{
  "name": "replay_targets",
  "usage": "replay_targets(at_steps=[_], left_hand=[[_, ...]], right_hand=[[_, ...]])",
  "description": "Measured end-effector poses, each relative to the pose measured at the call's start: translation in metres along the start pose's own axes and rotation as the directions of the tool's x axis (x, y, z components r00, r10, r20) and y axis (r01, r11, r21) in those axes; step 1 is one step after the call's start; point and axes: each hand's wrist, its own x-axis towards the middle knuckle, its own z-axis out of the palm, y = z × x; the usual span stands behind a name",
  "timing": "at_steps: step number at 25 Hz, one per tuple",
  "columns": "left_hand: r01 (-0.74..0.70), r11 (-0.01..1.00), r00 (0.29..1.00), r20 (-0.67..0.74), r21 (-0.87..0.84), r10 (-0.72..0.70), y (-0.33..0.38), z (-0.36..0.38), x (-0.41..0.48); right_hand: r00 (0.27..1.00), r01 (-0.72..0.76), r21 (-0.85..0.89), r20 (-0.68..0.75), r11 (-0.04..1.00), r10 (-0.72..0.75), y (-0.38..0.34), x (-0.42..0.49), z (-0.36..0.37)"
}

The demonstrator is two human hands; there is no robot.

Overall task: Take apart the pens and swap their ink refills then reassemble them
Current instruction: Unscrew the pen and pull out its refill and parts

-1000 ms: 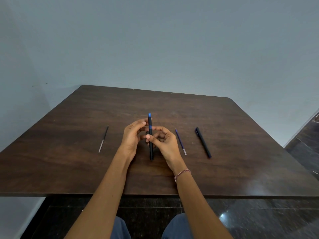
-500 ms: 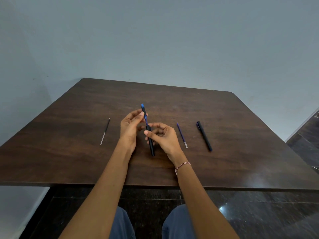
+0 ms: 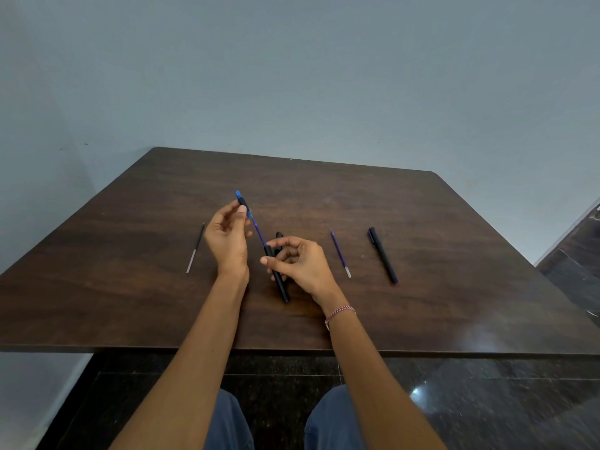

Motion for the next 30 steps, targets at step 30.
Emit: replay_targets(at_steps=[30], left_hand=[[-0.133, 0.337, 0.991, 0.119, 0.932, 0.063, -0.007, 0.004, -0.008]], right_hand=[[0.896, 0.216, 0.084, -0.413, 0.973, -0.164, 0.0, 0.001, -0.005]])
